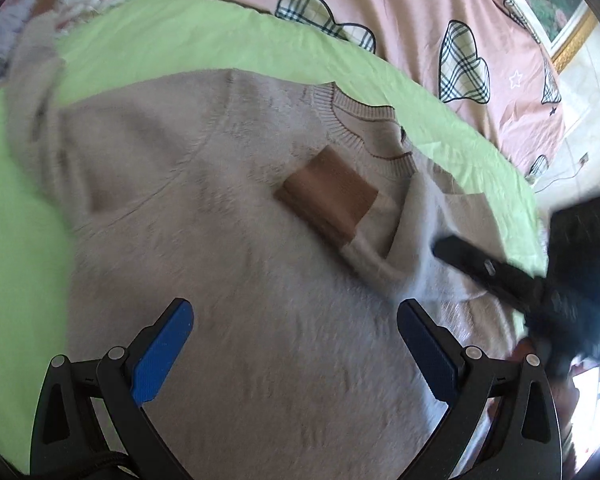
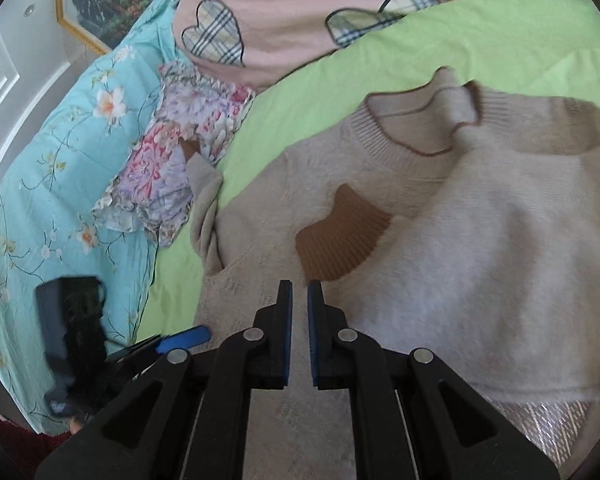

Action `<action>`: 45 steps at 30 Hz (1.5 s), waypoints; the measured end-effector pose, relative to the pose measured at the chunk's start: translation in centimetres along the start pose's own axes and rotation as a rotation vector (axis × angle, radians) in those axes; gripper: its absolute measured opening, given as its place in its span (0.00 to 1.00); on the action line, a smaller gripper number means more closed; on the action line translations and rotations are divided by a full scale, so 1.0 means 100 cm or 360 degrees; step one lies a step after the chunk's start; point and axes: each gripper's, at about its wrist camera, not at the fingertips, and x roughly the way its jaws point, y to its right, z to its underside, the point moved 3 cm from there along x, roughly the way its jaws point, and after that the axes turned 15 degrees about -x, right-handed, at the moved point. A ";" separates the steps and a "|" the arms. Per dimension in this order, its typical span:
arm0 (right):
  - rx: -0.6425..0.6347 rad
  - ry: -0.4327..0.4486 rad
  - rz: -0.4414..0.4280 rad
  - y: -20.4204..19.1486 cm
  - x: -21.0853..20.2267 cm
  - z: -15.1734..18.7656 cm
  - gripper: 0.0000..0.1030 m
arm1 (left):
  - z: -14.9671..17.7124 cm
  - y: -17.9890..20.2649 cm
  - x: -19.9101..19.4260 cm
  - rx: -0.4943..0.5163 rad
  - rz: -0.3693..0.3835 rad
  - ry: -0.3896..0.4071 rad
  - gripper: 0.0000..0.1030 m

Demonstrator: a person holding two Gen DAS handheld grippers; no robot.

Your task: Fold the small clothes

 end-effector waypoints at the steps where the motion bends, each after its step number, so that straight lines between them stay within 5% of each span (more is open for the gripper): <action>1: 0.0009 0.0018 0.0030 0.000 -0.008 0.003 0.08 | -0.008 0.003 0.010 -0.0022 0.0019 -0.0029 0.99; 4: 0.0056 0.0074 0.0142 0.002 -0.040 0.016 0.08 | -0.032 0.013 0.043 -0.0083 0.0084 -0.0110 0.98; 7: 0.0103 0.0124 0.0218 0.005 -0.066 0.029 0.08 | -0.050 0.025 0.062 -0.0076 0.0067 -0.0063 0.96; 9: 0.0160 0.0162 0.0257 0.010 -0.082 0.040 0.08 | -0.058 0.034 0.068 -0.0040 0.0063 -0.0002 0.74; 11: 0.0210 0.0178 0.0279 0.013 -0.091 0.046 0.08 | -0.059 0.039 0.070 0.0005 0.0010 0.0029 0.13; 12: 0.0228 0.0180 0.0290 0.016 -0.094 0.049 0.08 | -0.059 0.039 0.069 0.0014 0.0039 0.0018 0.08; 19: 0.0239 0.0191 0.0353 0.020 -0.113 0.059 0.08 | -0.040 0.000 -0.015 -0.0024 0.0144 0.0381 0.07; 22: 0.0253 0.0182 0.0377 0.024 -0.115 0.063 0.08 | -0.036 -0.023 -0.010 -0.0059 0.0183 0.0269 0.10; 26: 0.0272 0.0163 0.0387 0.026 -0.113 0.065 0.08 | -0.042 -0.033 0.019 -0.0089 0.0180 0.0036 0.47; 27: 0.0272 0.0164 0.0387 0.025 -0.113 0.065 0.08 | -0.045 -0.034 0.022 -0.0100 0.0183 0.0024 0.47; 30: 0.0270 0.0165 0.0395 0.024 -0.114 0.064 0.08 | -0.056 -0.027 0.035 -0.0084 0.0175 0.0032 0.45; 31: 0.0270 0.0164 0.0396 0.023 -0.114 0.064 0.08 | -0.055 -0.026 0.037 -0.0071 0.0164 0.0035 0.37; 32: 0.0269 0.0162 0.0397 0.023 -0.114 0.064 0.08 | -0.057 -0.020 0.040 -0.0036 0.0147 0.0054 0.12; 34: 0.0265 0.0156 0.0413 0.024 -0.115 0.064 0.08 | -0.056 -0.013 0.043 0.0008 0.0128 0.0058 0.09; 38: 0.0236 0.0142 0.0505 0.030 -0.121 0.064 0.08 | -0.049 -0.013 0.003 0.0044 0.0093 0.0271 0.08; 40: 0.0228 0.0131 0.0581 0.039 -0.125 0.062 0.09 | -0.049 -0.032 0.000 0.0009 -0.0028 0.0305 0.08; 44: 0.0259 0.0070 0.0736 0.078 -0.129 0.048 0.52 | -0.049 -0.050 0.005 -0.0063 0.0001 0.0218 0.08; 45: 0.0252 0.0063 0.0758 0.085 -0.129 0.044 0.52 | -0.048 -0.048 0.002 -0.0058 0.0014 0.0230 0.08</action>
